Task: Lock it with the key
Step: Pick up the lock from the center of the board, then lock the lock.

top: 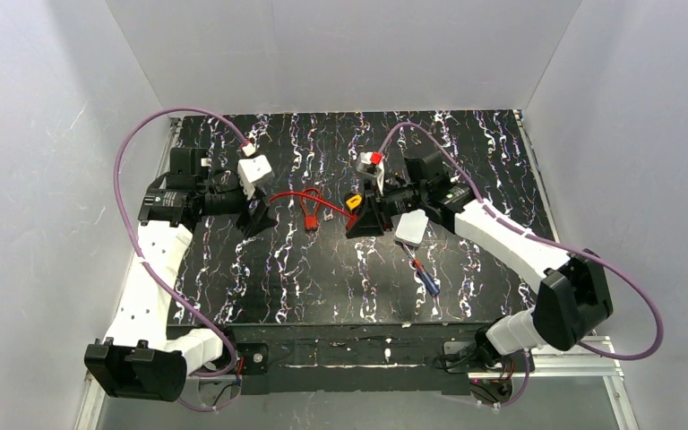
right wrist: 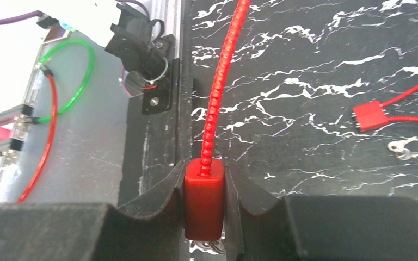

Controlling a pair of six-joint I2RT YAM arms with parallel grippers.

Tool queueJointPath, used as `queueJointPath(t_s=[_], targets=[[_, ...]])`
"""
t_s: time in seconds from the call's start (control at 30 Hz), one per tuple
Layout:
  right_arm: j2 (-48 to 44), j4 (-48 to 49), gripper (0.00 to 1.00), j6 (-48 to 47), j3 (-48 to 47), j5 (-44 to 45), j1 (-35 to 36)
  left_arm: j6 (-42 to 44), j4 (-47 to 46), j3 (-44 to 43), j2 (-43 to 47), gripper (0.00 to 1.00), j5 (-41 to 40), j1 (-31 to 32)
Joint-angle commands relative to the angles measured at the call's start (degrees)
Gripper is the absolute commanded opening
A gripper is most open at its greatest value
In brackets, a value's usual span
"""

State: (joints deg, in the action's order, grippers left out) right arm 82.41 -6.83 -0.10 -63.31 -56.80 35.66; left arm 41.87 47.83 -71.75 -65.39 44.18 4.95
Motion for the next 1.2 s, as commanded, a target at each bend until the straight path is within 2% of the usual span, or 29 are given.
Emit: queueJointPath(t_s=[0.0,0.17,0.27,0.43,0.83,1.07,1.17], targets=[[-4.6,-5.9,0.01,-10.1,-3.4,3.5,0.2,6.7,2.7,1.5,2.8,0.69,5.4,-0.3],[-5.9,-6.7,0.01,-10.6,-2.8,3.4,0.2,12.6,2.9,4.3,4.6,0.64,7.3,-0.3],[-5.9,-7.1,0.01,-10.6,-3.1,2.7,0.3,14.9,2.9,5.0,4.7,0.59,5.5,-0.2],[-5.6,-7.7,0.01,-10.8,-3.7,2.2,0.6,17.1,2.7,5.6,4.8,0.55,3.6,-0.3],[-5.6,-9.3,0.01,-11.9,-3.9,0.6,1.4,15.1,-3.5,6.1,2.5,0.47,0.6,0.3],[-5.8,-10.3,0.01,-12.6,-4.6,0.9,1.5,15.7,-3.5,7.8,1.2,0.37,-0.9,1.6],[-5.7,-10.5,0.01,-12.7,-4.8,0.8,1.5,15.4,-3.5,8.4,1.0,0.27,-1.1,2.1]])
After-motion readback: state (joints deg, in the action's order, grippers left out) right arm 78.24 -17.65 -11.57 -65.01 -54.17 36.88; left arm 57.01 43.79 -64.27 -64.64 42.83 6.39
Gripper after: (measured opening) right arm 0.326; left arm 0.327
